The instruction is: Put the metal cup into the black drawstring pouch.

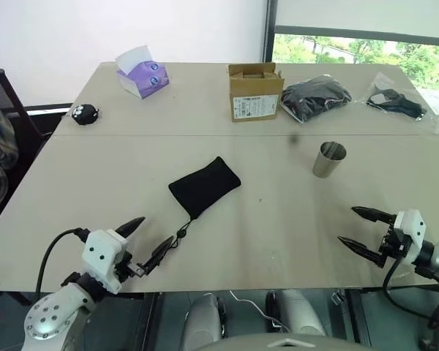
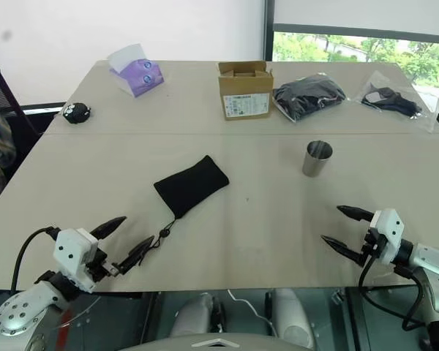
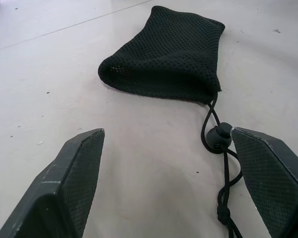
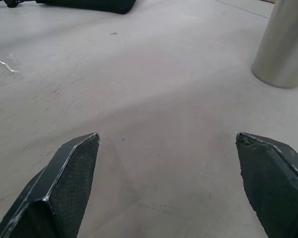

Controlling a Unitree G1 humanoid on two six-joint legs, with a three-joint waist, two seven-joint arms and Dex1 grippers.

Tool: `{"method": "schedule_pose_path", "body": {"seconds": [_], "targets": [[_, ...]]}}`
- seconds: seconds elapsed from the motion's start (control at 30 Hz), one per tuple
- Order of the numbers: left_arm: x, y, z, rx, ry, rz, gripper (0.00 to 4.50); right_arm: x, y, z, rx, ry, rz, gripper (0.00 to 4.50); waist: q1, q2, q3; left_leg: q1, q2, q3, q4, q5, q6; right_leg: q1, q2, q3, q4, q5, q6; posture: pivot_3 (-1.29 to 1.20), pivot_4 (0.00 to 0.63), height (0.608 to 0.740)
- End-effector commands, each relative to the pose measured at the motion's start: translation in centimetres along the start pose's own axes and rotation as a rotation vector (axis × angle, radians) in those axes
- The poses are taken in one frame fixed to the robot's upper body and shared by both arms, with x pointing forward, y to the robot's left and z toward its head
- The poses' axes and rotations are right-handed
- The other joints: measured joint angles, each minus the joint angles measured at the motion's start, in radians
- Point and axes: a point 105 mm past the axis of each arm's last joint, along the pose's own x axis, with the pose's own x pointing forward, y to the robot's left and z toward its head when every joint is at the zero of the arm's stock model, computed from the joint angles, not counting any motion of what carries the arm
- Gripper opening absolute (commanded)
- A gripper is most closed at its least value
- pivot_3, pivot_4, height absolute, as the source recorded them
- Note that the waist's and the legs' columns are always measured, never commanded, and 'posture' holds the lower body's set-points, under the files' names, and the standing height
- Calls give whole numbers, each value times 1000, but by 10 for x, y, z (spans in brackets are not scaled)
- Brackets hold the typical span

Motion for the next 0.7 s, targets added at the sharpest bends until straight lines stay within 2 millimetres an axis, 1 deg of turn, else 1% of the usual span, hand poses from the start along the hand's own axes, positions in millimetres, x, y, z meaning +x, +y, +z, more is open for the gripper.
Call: {"method": "schedule_pose_path", "body": {"seconds": [0.03, 0.13, 0.27, 0.7], "targets": [[0, 3, 7, 27, -35, -7, 4239, -4, -5, 8, -28, -30, -20, 4460, 0, 0, 0, 0, 0, 0, 0, 0, 0, 0, 0, 0, 0, 0, 0, 0, 150, 715], [3, 8, 2, 24, -36, 0, 4239, -5, -5, 10, -31, -34, -24, 4460, 0, 0, 0, 0, 0, -1, 0, 0, 0, 0, 0, 0, 0, 0, 0, 0, 150, 715], [3, 10, 1, 31, -37, -4, 4239, -7, -5, 9, -30, -33, -26, 4460, -1, 0, 0, 0, 0, -2, 0, 0, 0, 0, 0, -1, 0, 0, 0, 0, 150, 715], [6, 13, 3, 36, -45, -31, 4239, -6, -3, 13, -29, -54, -25, 4460, 0, 0, 0, -1, 0, -3, 0, 0, 0, 1, 0, -2, 0, 0, 0, 0, 150, 715]]}}
